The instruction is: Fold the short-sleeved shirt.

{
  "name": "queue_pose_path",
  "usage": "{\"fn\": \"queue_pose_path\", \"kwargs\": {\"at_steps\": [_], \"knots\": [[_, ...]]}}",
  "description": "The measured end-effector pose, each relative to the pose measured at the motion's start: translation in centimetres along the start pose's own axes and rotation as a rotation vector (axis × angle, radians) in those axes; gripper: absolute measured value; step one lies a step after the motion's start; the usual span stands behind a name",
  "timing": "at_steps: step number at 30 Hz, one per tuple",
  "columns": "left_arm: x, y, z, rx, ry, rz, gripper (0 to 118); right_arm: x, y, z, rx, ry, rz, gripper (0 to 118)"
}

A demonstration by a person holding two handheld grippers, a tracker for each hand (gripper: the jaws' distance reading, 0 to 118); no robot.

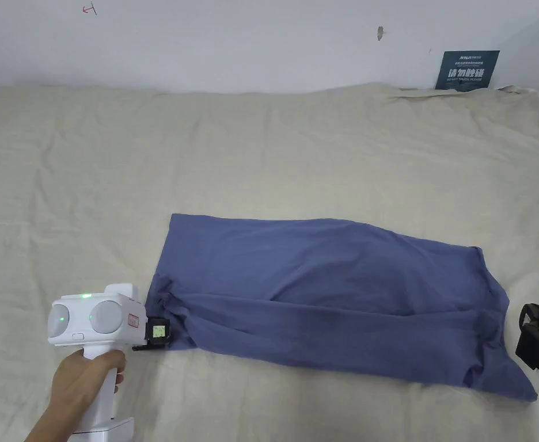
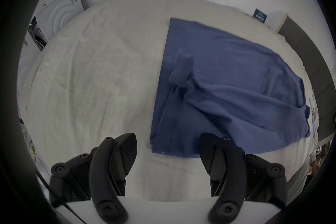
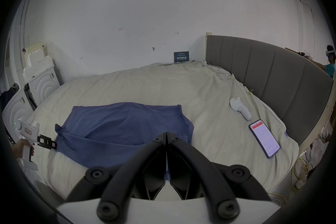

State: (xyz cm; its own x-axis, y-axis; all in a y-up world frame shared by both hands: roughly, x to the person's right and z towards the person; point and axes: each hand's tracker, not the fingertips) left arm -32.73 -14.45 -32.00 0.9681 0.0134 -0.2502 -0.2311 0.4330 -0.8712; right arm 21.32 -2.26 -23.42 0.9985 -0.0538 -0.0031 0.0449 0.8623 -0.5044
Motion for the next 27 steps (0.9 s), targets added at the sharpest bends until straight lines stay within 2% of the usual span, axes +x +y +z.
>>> {"fn": "queue_pose_path", "kwargs": {"at_steps": [3,4,6,7,8,11,12,14,15,17,20,25,27], "knots": [[0.6,-0.4,-0.5,-0.014,0.004,-0.009,69,0.3,-0.2,-0.3,-0.013,-0.004,-0.007,0],[0.9,-0.6,-0.3,-0.011,0.016,-0.022,58,0.5,-0.2,-0.4,-0.018,-0.007,-0.009,0],[1.2,-0.6,0.3,0.003,0.000,-0.064,15,0.8,-0.4,-0.8,-0.033,-0.015,-0.013,0],[1.3,-0.5,0.5,0.004,-0.032,-0.073,5,1.1,-0.6,-1.0,-0.043,-0.020,-0.018,0],[1.3,-0.3,0.6,0.007,-0.080,-0.067,4,1.3,-0.8,-1.2,-0.054,-0.024,-0.023,0],[1.6,-0.2,1.8,0.030,-0.054,-0.098,3,2.4,-1.6,-2.4,-0.106,-0.045,-0.053,2],[1.6,-0.1,2.4,0.046,-0.054,-0.102,3,2.8,-2.0,-3.1,-0.129,-0.050,-0.058,6],[1.3,0.3,3.5,0.077,-0.075,-0.091,3,3.5,-2.7,-4.7,-0.213,-0.067,-0.042,37],[1.2,0.5,4.1,0.087,-0.087,-0.090,3,4.0,-3.3,-5.5,-0.255,-0.080,-0.025,47],[1.7,0.4,5.5,0.103,-0.094,-0.103,3,4.4,-4.3,-7.1,-0.298,-0.074,-0.009,49],[1.9,0.6,6.2,0.118,-0.093,-0.116,3,5.1,-5.8,-9.7,-0.390,-0.072,0.004,60],[2.2,0.5,6.5,0.117,-0.093,-0.116,3,4.2,-7.3,-11.6,-0.460,-0.059,0.004,60],[2.3,0.2,6.4,0.113,-0.090,-0.115,3,4.0,-7.8,-11.6,-0.472,-0.048,0.008,56]]}}
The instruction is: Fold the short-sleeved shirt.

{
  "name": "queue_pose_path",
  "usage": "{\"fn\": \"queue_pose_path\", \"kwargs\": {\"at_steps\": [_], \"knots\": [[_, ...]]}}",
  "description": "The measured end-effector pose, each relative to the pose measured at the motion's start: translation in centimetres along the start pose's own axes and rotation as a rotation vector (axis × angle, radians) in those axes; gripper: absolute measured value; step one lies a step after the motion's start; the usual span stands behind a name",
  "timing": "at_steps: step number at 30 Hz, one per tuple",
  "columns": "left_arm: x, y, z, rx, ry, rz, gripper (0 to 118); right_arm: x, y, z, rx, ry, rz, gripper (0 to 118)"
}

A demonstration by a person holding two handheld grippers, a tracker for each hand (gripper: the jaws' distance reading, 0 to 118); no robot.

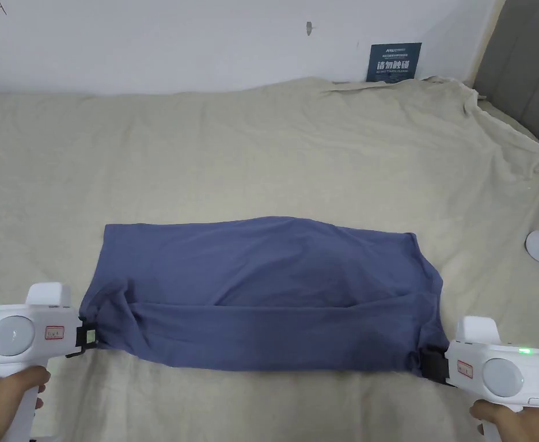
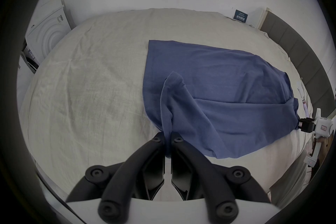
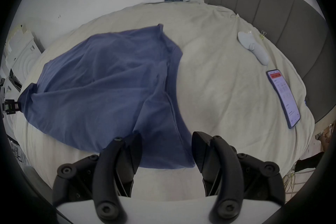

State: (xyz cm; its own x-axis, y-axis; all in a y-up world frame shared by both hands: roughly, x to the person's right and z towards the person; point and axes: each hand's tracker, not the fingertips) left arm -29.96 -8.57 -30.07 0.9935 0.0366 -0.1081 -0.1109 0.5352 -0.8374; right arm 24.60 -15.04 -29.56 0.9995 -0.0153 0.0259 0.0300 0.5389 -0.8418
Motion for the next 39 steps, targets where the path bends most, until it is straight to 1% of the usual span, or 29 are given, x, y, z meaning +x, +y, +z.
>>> {"fn": "queue_pose_path", "kwargs": {"at_steps": [1,2,3,6,8,11,16,19,23,25,30,33,35,39], "knots": [[0.0,-0.2,-0.1,-0.002,0.001,0.001,3,-0.1,-0.1,0.0,-0.004,0.008,-0.001,40],[-0.1,-0.2,-0.2,-0.004,0.003,0.004,3,0.0,-0.1,0.1,0.000,0.026,-0.009,9],[-0.2,-0.4,-0.2,-0.006,0.003,0.008,3,0.0,-0.1,0.2,0.003,0.019,-0.007,0],[-0.7,-0.8,-0.3,-0.009,0.007,0.020,3,0.4,0.0,2.2,0.040,0.045,-0.020,0],[-1.1,-1.2,0.0,-0.010,0.013,0.028,3,1.5,0.1,3.1,0.073,0.034,-0.043,0],[-2.1,-1.7,0.6,-0.007,-0.012,0.071,3,2.7,0.4,4.9,0.111,0.064,-0.082,0],[-3.1,-3.4,2.9,0.009,-0.039,0.109,2,3.8,0.1,7.9,0.155,0.076,-0.078,0],[-3.7,-5.2,4.4,0.009,-0.060,0.126,2,4.5,-0.5,9.8,0.174,0.092,-0.089,0],[-4.0,-8.7,6.1,-0.009,-0.071,0.156,3,4.7,-2.2,11.0,0.164,0.095,-0.054,0],[-4.0,-10.7,6.3,-0.029,-0.063,0.151,3,4.6,-3.5,11.1,0.148,0.093,-0.042,0],[-4.8,-13.8,3.9,-0.076,-0.045,0.172,3,4.3,-6.2,9.2,0.073,0.060,-0.032,0],[-4.3,-14.4,2.1,-0.092,-0.005,0.157,3,4.0,-7.2,7.3,0.023,0.032,-0.024,0],[-3.7,-14.7,1.4,-0.102,0.024,0.120,3,3.8,-7.5,6.3,0.000,0.014,-0.010,0],[-2.9,-14.6,1.6,-0.090,0.061,0.111,4,3.2,-7.9,5.6,-0.014,-0.004,0.009,1]]}}
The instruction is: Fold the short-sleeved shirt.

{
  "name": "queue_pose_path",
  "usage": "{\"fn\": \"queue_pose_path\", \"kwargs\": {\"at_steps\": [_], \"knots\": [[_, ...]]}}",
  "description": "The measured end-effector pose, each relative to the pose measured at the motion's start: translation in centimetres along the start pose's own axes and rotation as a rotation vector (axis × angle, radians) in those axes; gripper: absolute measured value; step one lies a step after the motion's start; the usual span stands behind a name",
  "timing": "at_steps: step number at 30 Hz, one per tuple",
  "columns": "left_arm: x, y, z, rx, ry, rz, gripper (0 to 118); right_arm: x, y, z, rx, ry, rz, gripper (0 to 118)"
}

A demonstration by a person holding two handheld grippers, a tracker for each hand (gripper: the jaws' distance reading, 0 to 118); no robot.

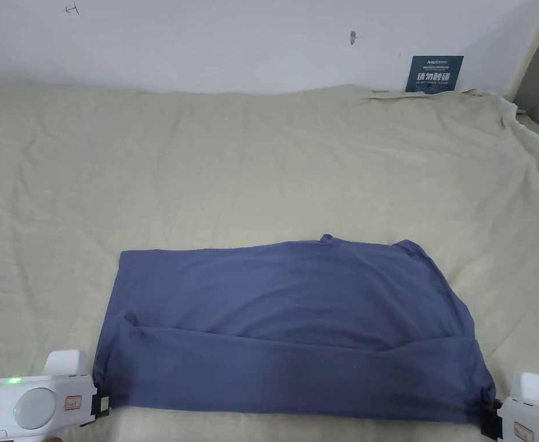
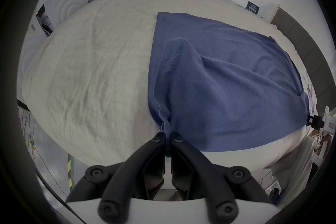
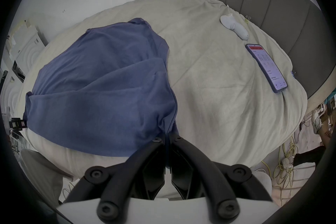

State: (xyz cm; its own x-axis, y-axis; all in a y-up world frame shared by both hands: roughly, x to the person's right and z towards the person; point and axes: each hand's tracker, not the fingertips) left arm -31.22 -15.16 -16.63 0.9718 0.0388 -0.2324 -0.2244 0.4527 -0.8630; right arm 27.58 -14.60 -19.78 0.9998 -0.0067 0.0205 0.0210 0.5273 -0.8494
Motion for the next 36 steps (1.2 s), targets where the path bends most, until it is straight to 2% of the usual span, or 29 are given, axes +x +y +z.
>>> {"fn": "queue_pose_path", "kwargs": {"at_steps": [2,3,5,6,7,9,19,21,22,23,24,25,26,27,29,36], "knots": [[0.0,0.0,0.2,0.010,0.006,-0.008,18,0.0,0.1,0.5,0.014,-0.005,0.010,6],[0.2,0.0,0.6,0.015,0.010,-0.006,28,0.1,0.3,0.9,0.031,0.002,0.009,14],[0.3,0.4,1.1,0.017,0.027,0.006,70,0.0,0.7,2.2,0.062,-0.003,0.010,58],[0.2,0.7,1.4,0.024,0.033,0.016,83,0.0,1.1,2.8,0.079,0.004,0.005,78],[0.3,0.8,1.9,0.035,0.033,0.021,99,0.0,1.5,3.4,0.105,0.006,0.000,93],[0.6,1.8,3.4,0.106,0.027,0.044,111,-0.5,2.5,5.5,0.185,0.019,-0.006,94],[3.4,7.2,11.9,0.433,-0.020,0.031,112,-4.3,7.9,13.6,0.496,0.068,0.055,94],[3.8,7.7,12.6,0.497,-0.043,0.031,108,-5.2,8.3,14.1,0.528,0.060,0.067,93],[4.0,7.8,12.7,0.524,-0.040,0.026,98,-5.5,8.5,14.2,0.544,0.055,0.067,91],[4.4,8.0,12.9,0.553,-0.038,0.015,82,-5.8,8.6,14.4,0.558,0.053,0.066,85],[4.6,8.1,13.0,0.564,-0.039,0.004,58,-6.2,8.8,14.5,0.577,0.051,0.070,71],[4.8,8.4,12.9,0.556,-0.037,0.005,21,-6.4,9.0,14.5,0.584,0.053,0.069,43],[4.9,8.8,12.8,0.556,-0.055,0.001,5,-6.6,9.4,14.5,0.581,0.060,0.072,20],[4.8,9.3,12.5,0.544,-0.078,0.005,0,-6.9,9.8,14.4,0.588,0.068,0.066,1],[4.8,10.0,12.3,0.540,-0.117,0.029,0,-7.2,10.5,13.7,0.606,0.082,0.070,0],[4.8,15.5,7.9,0.471,-0.089,-0.023,0,-8.9,13.5,11.1,0.597,0.096,0.093,0]]}}
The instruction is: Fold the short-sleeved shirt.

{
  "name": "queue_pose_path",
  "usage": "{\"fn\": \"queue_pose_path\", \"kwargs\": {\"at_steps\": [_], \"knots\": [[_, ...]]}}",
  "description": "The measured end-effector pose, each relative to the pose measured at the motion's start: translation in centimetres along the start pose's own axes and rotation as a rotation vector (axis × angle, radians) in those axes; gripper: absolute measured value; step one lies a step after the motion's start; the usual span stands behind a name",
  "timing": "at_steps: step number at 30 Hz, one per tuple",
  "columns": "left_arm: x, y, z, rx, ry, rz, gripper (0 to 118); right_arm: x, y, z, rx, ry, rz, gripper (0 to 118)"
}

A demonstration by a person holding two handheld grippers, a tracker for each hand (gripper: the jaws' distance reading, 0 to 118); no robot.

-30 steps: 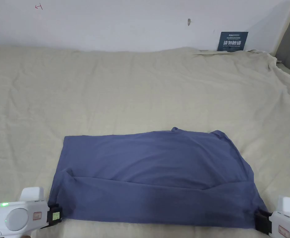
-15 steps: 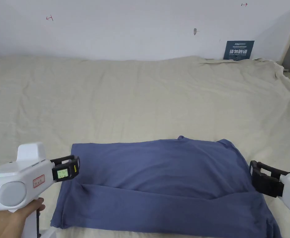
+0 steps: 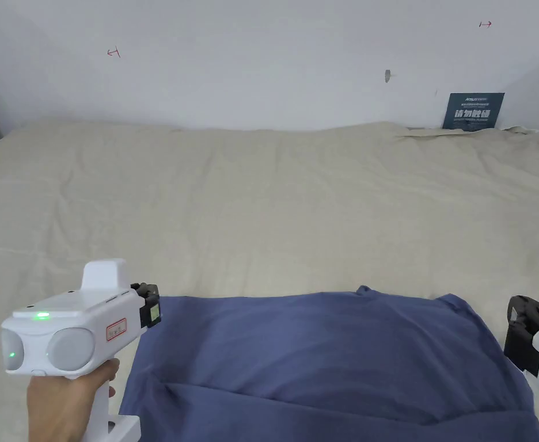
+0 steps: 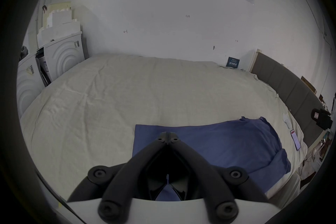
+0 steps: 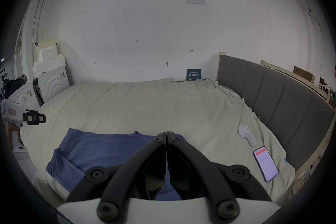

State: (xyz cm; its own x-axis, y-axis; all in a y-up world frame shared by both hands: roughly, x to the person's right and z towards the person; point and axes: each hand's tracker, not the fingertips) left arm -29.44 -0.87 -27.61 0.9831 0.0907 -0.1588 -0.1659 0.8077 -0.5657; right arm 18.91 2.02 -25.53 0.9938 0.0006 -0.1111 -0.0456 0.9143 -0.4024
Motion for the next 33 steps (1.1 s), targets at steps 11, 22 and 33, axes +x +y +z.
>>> {"fn": "queue_pose_path", "kwargs": {"at_steps": [11,22,33], "knots": [[-4.0,4.3,-14.9,-0.265,0.025,0.051,22,-0.2,-0.5,-5.6,-0.080,-0.014,-0.016,0],[-6.0,2.3,-24.0,-0.487,0.123,0.012,94,0.2,-2.4,-8.4,-0.162,-0.038,-0.064,0],[-4.8,1.5,-23.1,-0.470,0.063,-0.021,0,2.9,-1.8,-12.5,-0.230,-0.034,-0.110,1]]}}
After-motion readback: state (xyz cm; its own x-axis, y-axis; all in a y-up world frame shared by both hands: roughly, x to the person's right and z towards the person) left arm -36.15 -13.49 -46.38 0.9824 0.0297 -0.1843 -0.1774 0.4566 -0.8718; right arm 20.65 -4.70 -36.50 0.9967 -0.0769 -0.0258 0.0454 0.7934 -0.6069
